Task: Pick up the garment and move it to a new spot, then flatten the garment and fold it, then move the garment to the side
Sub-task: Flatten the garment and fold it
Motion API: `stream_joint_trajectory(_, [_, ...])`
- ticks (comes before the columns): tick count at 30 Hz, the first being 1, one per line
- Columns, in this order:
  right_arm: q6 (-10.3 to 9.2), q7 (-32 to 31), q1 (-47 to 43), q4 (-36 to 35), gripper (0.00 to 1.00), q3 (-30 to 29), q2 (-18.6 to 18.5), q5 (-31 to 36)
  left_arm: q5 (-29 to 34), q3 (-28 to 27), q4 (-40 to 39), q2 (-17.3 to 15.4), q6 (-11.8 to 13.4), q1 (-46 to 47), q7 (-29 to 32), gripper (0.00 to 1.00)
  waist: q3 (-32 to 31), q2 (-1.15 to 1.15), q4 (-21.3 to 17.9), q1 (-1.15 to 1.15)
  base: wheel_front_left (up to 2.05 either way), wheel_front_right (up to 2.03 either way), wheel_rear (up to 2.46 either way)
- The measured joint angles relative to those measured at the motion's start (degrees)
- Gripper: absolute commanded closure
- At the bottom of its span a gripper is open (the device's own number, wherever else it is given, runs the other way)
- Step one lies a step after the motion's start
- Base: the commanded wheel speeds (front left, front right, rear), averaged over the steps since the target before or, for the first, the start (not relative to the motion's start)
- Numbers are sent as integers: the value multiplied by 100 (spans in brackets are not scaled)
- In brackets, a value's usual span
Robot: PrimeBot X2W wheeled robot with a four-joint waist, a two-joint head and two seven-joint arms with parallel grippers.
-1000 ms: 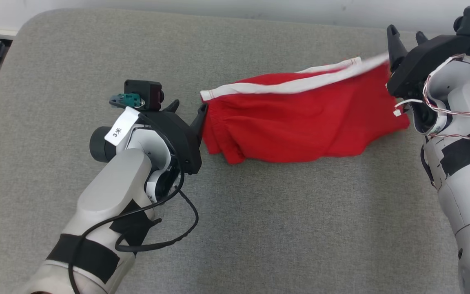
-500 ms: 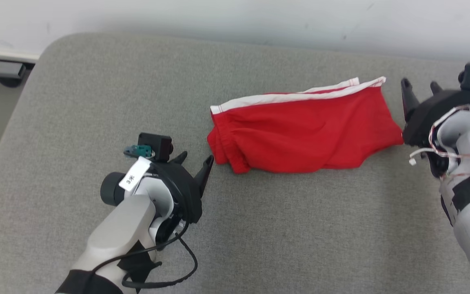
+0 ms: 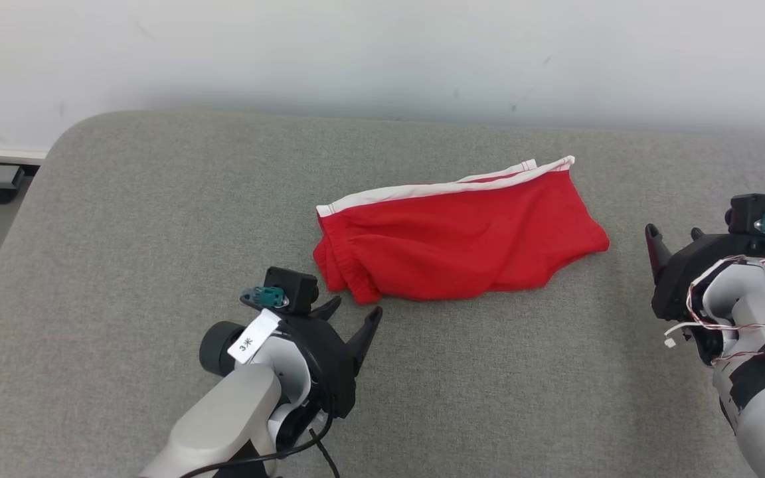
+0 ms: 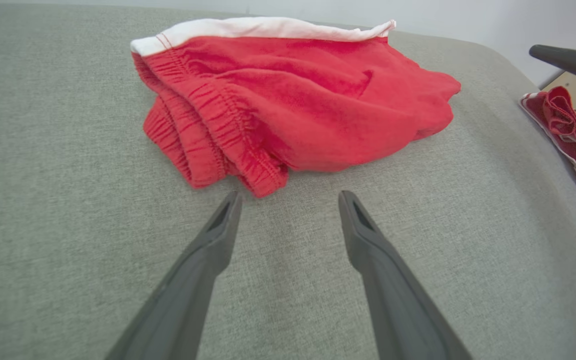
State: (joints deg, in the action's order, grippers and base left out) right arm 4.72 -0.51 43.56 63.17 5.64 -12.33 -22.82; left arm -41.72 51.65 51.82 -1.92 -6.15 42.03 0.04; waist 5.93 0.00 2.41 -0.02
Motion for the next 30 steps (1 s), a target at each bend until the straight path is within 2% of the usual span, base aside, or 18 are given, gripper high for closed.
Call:
stream_joint_trajectory(14, [-20, -152, 446, 10, 0, -48, 176, -129, -133, 259, -316, -8, 63, 294, 97, 0, 551, 0, 72, 2, 0, 0, 0])
stream_joint_trajectory(23, [-97, -311, 613, 235, 0, -47, 180, -130, -283, 414, -469, -8, 132, 520, 137, 9, 857, 0, 199, 2, 0, 0, 0])
stream_joint_trajectory(30, [-153, -428, 641, 375, 0, -78, 191, -155, -336, 502, -482, -10, 169, 547, 137, 11, 966, 1, 302, 2, 0, 0, 0])
